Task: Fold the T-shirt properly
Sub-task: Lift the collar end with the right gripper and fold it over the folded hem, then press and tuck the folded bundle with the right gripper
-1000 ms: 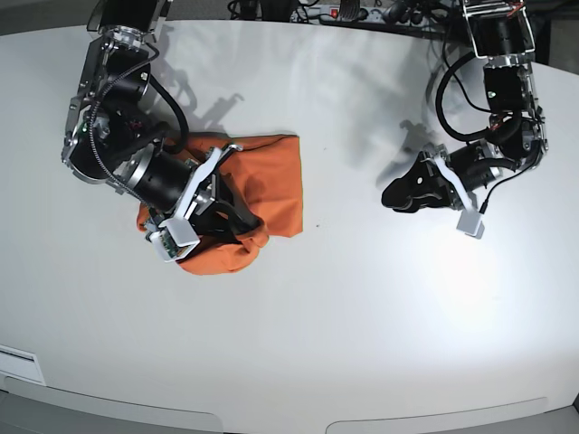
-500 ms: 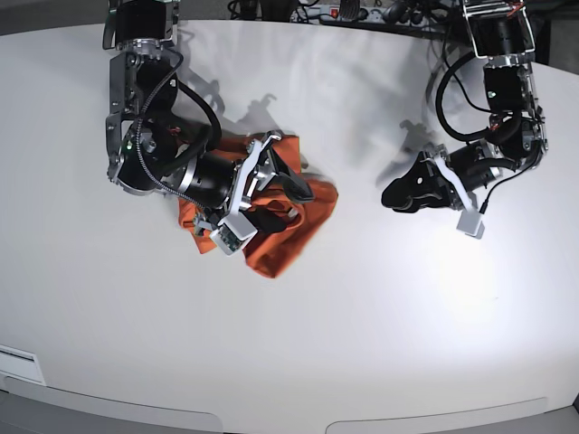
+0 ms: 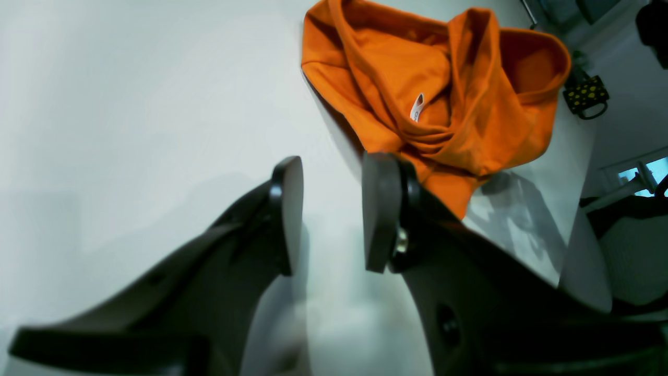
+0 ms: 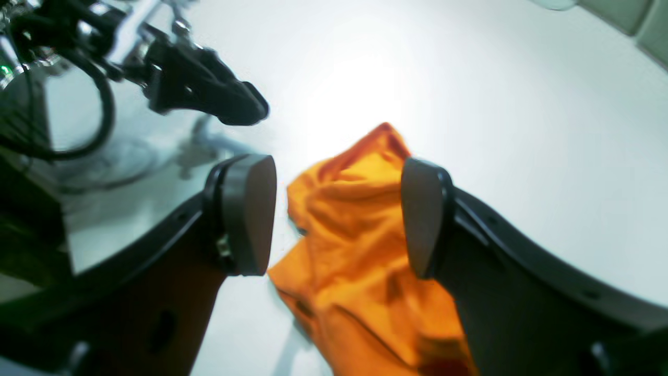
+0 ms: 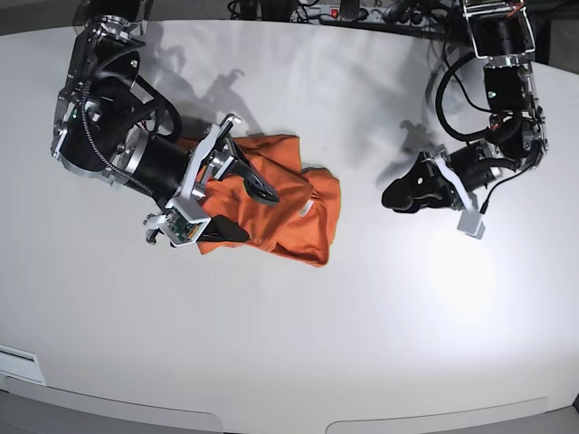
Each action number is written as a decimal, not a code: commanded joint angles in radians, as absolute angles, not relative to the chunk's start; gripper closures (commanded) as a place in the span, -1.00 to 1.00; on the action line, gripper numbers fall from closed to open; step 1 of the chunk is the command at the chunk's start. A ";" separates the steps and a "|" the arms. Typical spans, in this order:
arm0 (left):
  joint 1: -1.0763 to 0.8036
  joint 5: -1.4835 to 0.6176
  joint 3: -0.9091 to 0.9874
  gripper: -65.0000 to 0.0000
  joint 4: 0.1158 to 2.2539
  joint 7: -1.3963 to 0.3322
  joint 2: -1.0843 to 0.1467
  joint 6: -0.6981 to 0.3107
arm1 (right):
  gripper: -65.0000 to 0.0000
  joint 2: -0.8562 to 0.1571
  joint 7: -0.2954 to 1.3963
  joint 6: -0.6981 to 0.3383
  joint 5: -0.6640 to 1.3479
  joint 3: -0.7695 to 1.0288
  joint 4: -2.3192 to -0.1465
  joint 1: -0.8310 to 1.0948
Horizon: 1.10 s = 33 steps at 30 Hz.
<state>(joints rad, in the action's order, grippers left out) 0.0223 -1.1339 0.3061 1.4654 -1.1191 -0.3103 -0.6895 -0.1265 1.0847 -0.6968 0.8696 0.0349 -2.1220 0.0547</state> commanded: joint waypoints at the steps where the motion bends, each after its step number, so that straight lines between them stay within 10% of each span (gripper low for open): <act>1: 0.039 -1.163 0.309 0.35 1.482 -1.101 -0.316 -0.698 | -0.20 -0.131 1.056 -0.698 0.883 0.038 -2.104 0.038; 15: 0.027 -1.165 0.309 0.35 1.482 -1.101 -0.319 -0.698 | -0.18 -0.130 0.987 -0.698 0.880 -0.037 -1.848 -0.047; 24: 0.025 -1.165 0.309 0.35 1.482 -1.101 -0.319 -0.698 | 0.78 -0.130 0.878 -0.698 0.699 -0.150 -1.848 -0.056; 33: 0.025 -1.165 0.309 0.35 1.482 -1.101 -0.319 -0.698 | 0.02 -0.130 0.871 -0.698 0.584 -0.150 -1.846 -0.097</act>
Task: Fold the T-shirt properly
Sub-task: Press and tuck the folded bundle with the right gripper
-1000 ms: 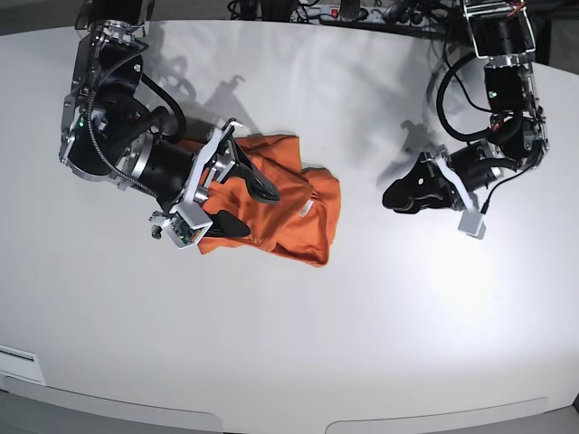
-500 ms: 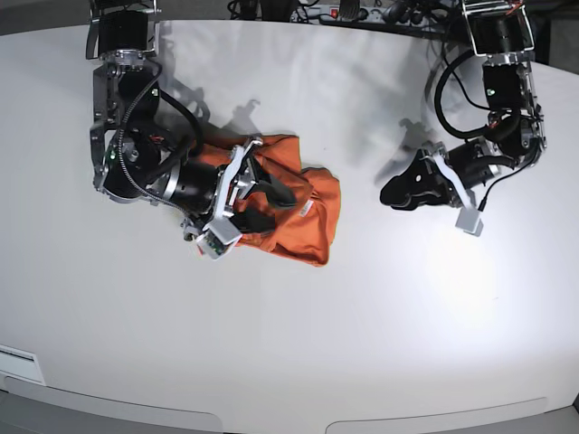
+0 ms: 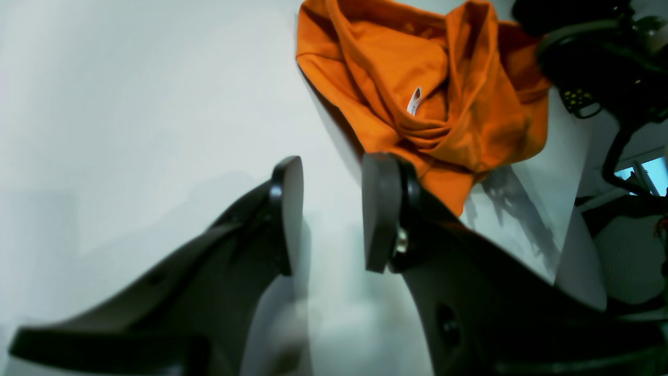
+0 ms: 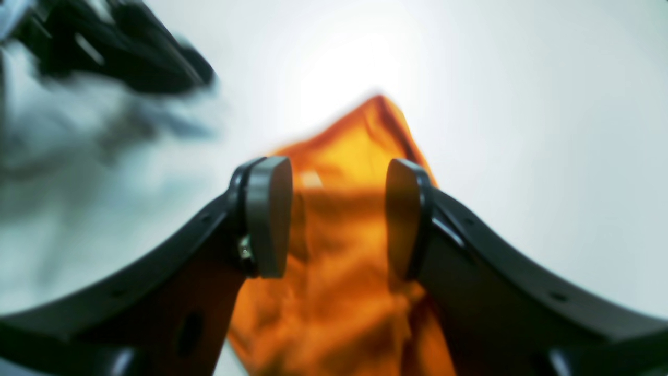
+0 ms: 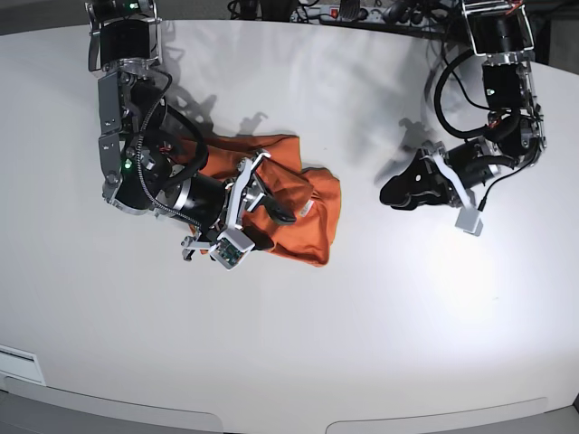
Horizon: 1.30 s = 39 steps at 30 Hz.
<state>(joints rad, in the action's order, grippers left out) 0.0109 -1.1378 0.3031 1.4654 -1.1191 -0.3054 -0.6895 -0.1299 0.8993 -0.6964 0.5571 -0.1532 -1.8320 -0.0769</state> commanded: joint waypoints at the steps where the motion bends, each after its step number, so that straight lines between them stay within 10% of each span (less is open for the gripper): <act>1: 0.026 -1.165 0.309 0.35 1.482 -1.100 -0.319 -0.698 | 0.02 -0.130 0.871 -0.698 0.554 -0.150 -1.839 -0.097; 9: 0.028 -1.165 0.309 0.35 1.482 -1.100 -0.319 -0.698 | 0.05 -0.131 0.845 -0.698 0.496 -0.150 -1.740 -0.097; 16: 0.028 -1.165 0.309 0.35 1.482 -1.100 -0.319 -0.698 | 1.00 -0.131 0.821 -0.698 0.500 -0.150 -1.739 -0.100; 20: 0.028 -1.165 0.309 0.35 1.482 -1.100 -0.319 -0.698 | 0.99 -0.131 0.820 -0.698 0.496 -0.150 -1.746 -0.100; 27: 0.028 -1.165 0.309 0.35 1.482 -1.100 -0.319 -0.698 | -0.17 -0.131 0.846 -0.664 0.404 -0.150 -1.754 -0.099; 36: 0.028 -1.165 0.309 0.35 1.482 -1.100 -0.319 -0.698 | -0.10 -0.136 0.849 -0.624 0.320 -0.150 -1.754 -0.100; 39: 0.028 -1.165 0.309 0.35 1.482 -1.100 -0.319 -0.698 | 0.56 -0.135 0.848 -0.625 0.321 -0.150 -1.754 -0.100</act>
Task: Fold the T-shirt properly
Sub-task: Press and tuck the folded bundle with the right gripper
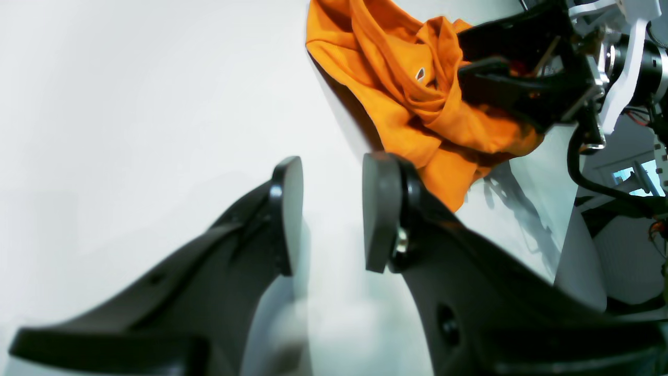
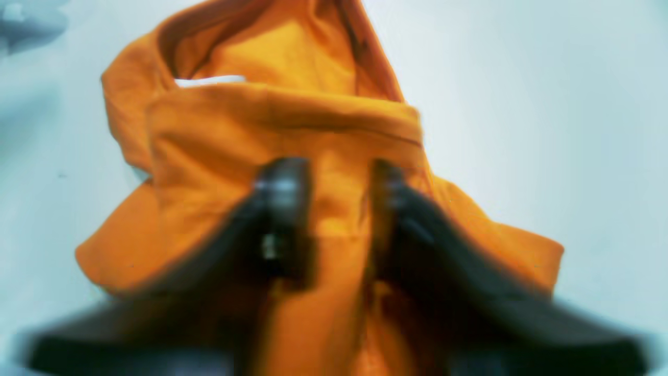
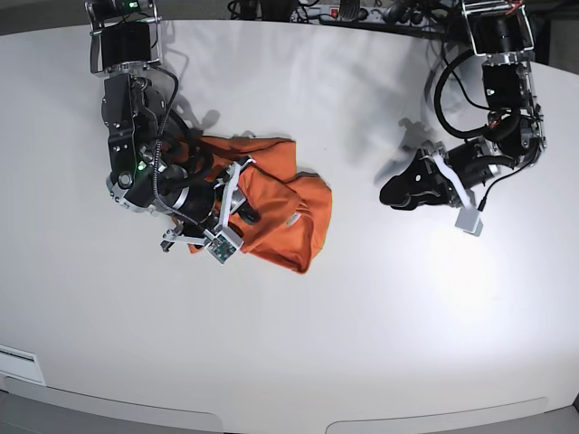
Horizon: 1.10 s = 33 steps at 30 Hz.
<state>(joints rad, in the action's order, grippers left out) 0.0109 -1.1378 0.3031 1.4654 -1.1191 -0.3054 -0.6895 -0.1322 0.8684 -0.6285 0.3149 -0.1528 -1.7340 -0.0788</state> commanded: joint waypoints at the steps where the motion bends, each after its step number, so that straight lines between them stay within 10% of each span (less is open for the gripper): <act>1: 0.028 -1.165 0.309 0.35 1.482 -1.100 -0.319 -0.698 | 0.77 -0.135 0.845 -0.627 0.325 -0.150 -1.754 -0.100; 23: 0.028 -1.165 0.309 0.35 1.482 -1.072 -0.319 -0.698 | 0.99 -0.133 0.886 -0.698 0.624 -0.150 -2.006 0.028; 29: 0.028 -1.164 0.309 0.35 1.482 -1.063 -0.319 -0.698 | 0.01 -0.130 0.887 -0.698 0.760 -0.153 -2.006 0.092; 33: 0.028 -1.165 0.309 0.35 1.482 -1.063 -0.319 -0.698 | -0.10 -0.130 0.969 -0.698 0.917 -0.171 -2.008 0.088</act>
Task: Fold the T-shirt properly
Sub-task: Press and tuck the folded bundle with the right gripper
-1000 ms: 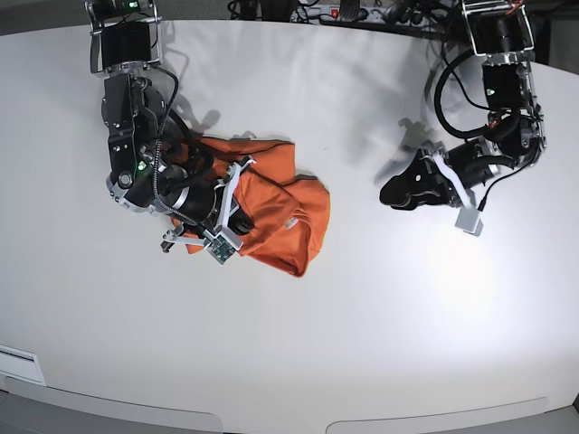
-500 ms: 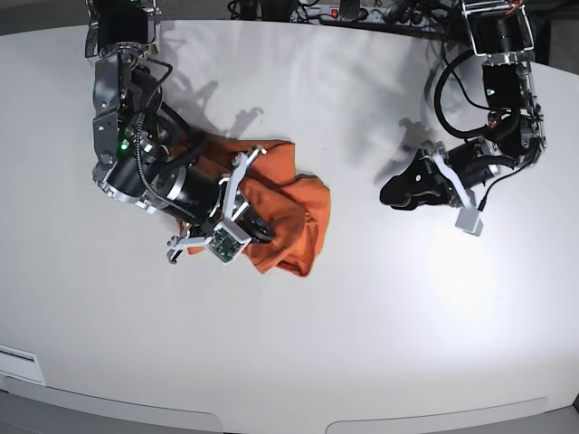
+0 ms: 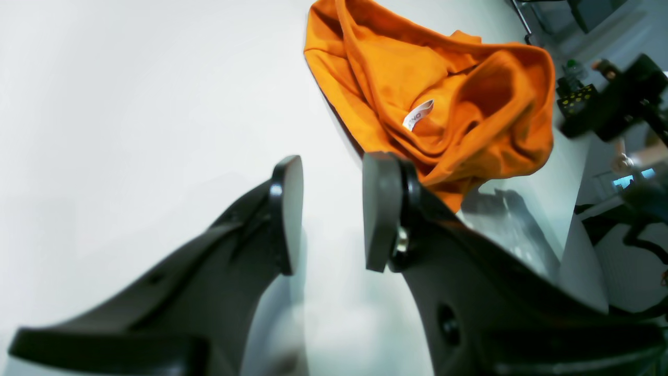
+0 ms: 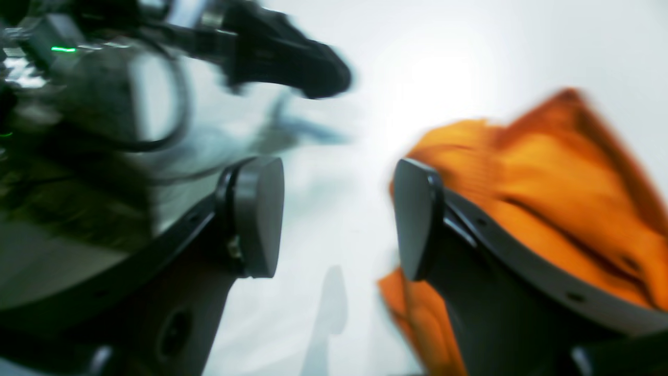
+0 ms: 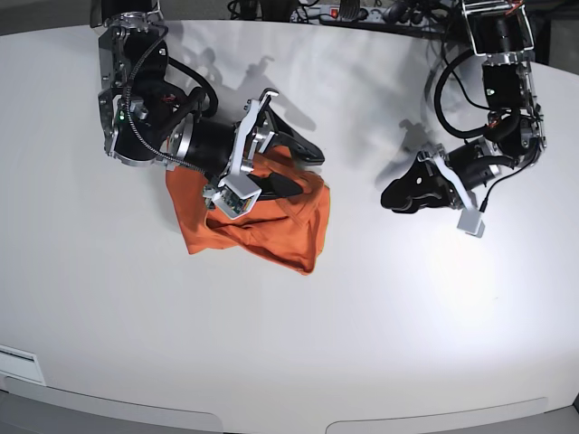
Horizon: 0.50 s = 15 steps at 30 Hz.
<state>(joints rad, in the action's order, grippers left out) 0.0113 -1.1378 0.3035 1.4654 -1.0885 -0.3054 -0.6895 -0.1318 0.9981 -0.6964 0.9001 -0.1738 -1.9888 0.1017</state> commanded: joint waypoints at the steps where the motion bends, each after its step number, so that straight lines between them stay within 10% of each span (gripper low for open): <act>1: 0.028 -1.165 0.309 0.35 1.482 -1.063 -0.319 -0.698 | -0.10 -0.130 0.991 -0.698 0.948 -0.172 -2.010 0.082; 4: 0.028 -1.171 0.309 0.36 1.482 -1.063 -0.319 -0.698 | -0.05 -0.131 1.051 -0.698 0.968 -0.168 -2.051 0.062; 9: 0.028 -1.206 0.309 0.67 1.482 -1.082 -0.319 -0.698 | 0.77 -0.131 1.110 -0.698 0.948 -0.116 -2.165 0.032; 15: 0.028 -1.232 0.309 0.69 1.482 -1.102 -0.319 -0.698 | 1.00 -0.130 0.828 -0.698 0.607 -0.092 -2.097 0.039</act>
